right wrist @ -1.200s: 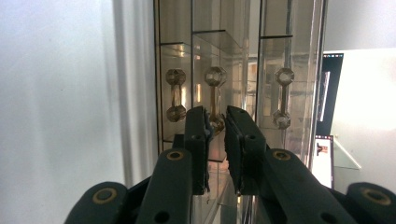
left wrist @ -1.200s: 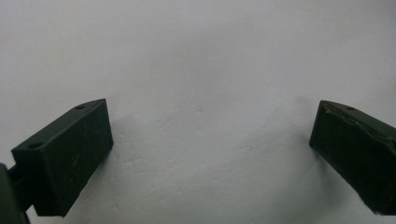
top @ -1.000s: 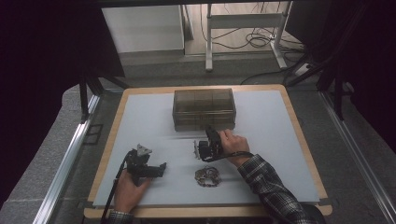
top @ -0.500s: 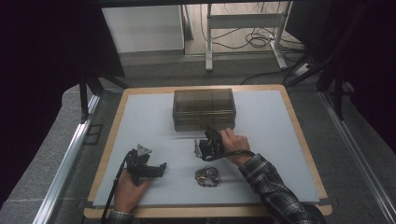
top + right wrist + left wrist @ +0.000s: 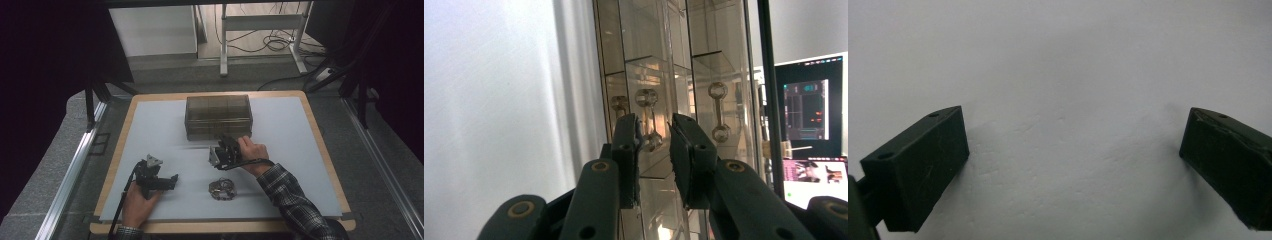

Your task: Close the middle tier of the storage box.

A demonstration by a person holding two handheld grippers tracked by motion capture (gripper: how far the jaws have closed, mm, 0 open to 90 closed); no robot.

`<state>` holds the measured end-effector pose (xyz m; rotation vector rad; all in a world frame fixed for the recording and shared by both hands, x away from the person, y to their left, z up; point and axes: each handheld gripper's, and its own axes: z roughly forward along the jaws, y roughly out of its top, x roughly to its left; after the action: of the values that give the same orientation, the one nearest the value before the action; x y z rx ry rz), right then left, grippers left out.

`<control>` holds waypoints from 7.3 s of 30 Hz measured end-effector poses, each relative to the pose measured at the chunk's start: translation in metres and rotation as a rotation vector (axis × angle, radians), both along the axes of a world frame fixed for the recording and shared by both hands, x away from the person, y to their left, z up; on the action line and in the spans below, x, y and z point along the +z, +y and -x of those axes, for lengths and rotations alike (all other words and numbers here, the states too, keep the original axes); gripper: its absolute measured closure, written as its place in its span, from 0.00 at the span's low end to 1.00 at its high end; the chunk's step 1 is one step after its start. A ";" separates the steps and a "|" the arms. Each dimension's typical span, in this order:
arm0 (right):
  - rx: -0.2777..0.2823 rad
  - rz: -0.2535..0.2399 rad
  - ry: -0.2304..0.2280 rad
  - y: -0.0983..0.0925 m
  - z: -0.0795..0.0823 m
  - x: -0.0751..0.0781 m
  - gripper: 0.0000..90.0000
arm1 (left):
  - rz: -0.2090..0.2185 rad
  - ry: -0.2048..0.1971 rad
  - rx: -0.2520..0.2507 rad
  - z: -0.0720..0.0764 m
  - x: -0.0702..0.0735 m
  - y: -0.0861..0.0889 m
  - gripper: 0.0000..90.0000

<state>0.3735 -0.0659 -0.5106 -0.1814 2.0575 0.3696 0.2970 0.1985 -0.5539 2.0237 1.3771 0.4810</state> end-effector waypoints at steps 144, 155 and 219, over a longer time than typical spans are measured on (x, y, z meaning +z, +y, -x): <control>0.066 -0.213 0.798 -0.078 -0.106 0.041 0.82 | 0.000 0.000 0.000 0.000 0.000 0.000 0.00; 0.095 -0.196 0.818 -0.079 -0.112 0.039 0.87 | 0.000 0.000 0.000 0.000 0.000 0.000 0.00; 0.197 -0.070 0.831 -0.078 -0.088 0.045 0.93 | 0.000 0.000 0.001 0.000 0.000 0.000 0.00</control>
<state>0.4616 -0.1442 -0.4658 -0.2102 2.8453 0.7262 0.2970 0.1984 -0.5539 2.0237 1.3779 0.4813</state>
